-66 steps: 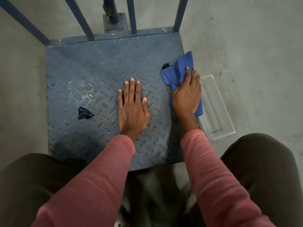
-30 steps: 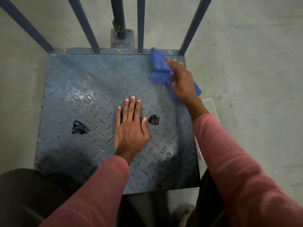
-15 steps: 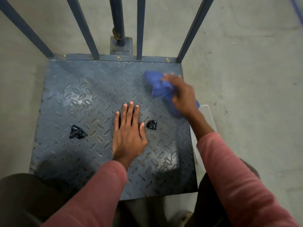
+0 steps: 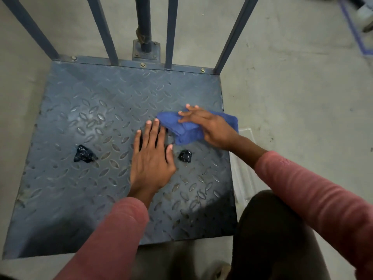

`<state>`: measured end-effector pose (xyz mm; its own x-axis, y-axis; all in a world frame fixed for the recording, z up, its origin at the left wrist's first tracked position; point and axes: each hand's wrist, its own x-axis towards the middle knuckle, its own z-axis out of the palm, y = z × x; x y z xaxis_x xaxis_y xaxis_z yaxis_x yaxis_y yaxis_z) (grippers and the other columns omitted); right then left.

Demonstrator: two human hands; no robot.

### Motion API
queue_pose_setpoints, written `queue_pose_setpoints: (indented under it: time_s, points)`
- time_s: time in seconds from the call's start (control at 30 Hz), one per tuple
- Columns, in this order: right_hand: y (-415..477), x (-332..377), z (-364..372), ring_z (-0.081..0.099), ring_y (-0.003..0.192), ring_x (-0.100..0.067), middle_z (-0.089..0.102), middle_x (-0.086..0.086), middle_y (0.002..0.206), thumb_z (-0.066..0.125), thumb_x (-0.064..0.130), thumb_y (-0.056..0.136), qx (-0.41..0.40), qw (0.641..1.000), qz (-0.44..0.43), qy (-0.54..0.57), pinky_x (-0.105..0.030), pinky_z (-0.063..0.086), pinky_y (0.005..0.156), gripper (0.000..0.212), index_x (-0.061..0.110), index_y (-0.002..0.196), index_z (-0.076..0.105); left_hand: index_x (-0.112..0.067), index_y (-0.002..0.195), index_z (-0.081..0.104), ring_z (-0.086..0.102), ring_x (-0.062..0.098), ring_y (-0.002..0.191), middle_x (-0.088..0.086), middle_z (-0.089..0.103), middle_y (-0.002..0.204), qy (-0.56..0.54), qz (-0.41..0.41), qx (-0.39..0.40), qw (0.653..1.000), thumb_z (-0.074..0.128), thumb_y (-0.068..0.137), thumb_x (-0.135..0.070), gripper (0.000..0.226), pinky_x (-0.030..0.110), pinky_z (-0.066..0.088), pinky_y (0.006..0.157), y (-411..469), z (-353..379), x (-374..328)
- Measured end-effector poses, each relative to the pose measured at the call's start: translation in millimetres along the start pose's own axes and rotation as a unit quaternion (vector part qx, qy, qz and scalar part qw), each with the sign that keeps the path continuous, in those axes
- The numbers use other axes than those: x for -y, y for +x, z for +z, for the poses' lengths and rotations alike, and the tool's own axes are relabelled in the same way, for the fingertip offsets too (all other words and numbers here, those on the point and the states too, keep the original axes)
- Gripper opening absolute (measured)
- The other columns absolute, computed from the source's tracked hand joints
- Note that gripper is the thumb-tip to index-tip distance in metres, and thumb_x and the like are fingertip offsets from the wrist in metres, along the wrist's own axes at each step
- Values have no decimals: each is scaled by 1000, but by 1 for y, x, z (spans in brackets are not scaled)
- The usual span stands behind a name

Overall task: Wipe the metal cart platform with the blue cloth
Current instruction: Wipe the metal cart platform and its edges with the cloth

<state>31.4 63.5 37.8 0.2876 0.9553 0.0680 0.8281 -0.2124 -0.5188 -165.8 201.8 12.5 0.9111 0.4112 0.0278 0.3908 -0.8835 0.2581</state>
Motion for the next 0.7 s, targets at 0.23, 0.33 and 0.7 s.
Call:
queue_pose_setpoints:
  time_s: [0.23, 0.33, 0.7]
  points:
    - [32, -39, -2, 39, 142, -40, 49, -9, 151, 43, 4, 83, -134, 963, 203, -114, -54, 30, 115, 60, 16, 140, 56, -13, 162, 29, 15, 25, 160, 9, 22, 171, -10, 18, -45, 999, 33, 105, -40, 63, 50, 14, 129, -1, 12, 6]
    - [11, -26, 16, 34, 146, -38, 46, -7, 153, 47, -5, 84, -115, 975, 171, -90, -54, 20, 122, 62, 16, 141, 55, -11, 160, 35, 20, 27, 159, 10, 28, 169, -23, 17, -57, 998, 33, 104, -39, 63, 50, 15, 129, -2, 13, 5]
    - [-37, 29, -7, 60, 111, -23, 66, -5, 123, 47, 7, 99, -202, 950, 239, 10, -26, 42, 89, 38, 15, 134, 59, -5, 156, 42, 26, 32, 156, 15, 35, 165, -86, 55, 30, 994, 35, 111, -25, 49, 43, 16, 128, 2, -16, 22]
